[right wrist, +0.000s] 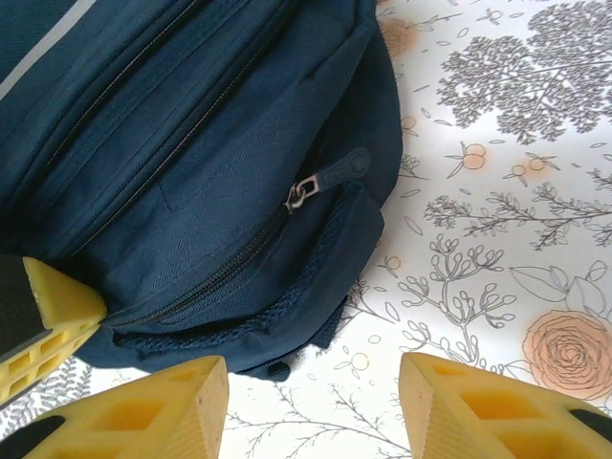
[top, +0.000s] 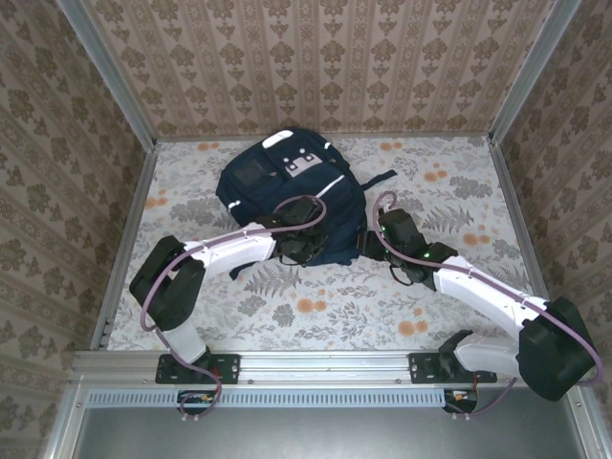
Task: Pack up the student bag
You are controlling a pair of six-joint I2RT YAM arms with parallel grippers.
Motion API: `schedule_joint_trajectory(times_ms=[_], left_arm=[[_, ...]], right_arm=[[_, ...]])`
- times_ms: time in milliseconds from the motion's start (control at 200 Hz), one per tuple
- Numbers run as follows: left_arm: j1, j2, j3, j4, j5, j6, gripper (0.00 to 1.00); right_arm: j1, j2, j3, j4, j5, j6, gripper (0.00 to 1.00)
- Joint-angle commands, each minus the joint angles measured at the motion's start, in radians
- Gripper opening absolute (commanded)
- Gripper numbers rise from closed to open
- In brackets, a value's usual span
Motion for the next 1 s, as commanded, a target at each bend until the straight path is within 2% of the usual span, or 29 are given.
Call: schedule_joint_trajectory(times_ms=[0,145,325,460,735,850,995], left_arm=[[0.022,-0.059,-0.049,-0.070,-0.083,-0.026,0.00],[0.073,-0.221,-0.164,-0.159,-0.120,0.007,0.00],[0.181,-0.476,-0.345,-0.206,-0.118,0.023,0.00],[0.235,-0.606,-0.411,-0.225,-0.123,0.041,0.00],[0.276,-0.677,-0.443,-0.265,-0.120,0.053,0.00],[0.281,-0.679,-0.449,-0.264,-0.112,0.053,0.00],[0.282,-0.675,-0.453,-0.266,-0.108,0.049,0.00]], right_arm=[[-0.009,0.008,0.008,0.013,-0.076,-0.055,0.52],[-0.011,0.051,0.036,0.036,-0.156,-0.095,0.51],[0.003,0.118,0.080,0.087,-0.287,-0.156,0.46],[0.056,0.171,0.095,0.180,-0.374,-0.222,0.39],[0.144,0.369,0.201,0.215,-0.495,-0.272,0.34],[0.165,0.422,0.220,0.223,-0.532,-0.286,0.38],[0.190,0.459,0.229,0.239,-0.574,-0.292,0.38]])
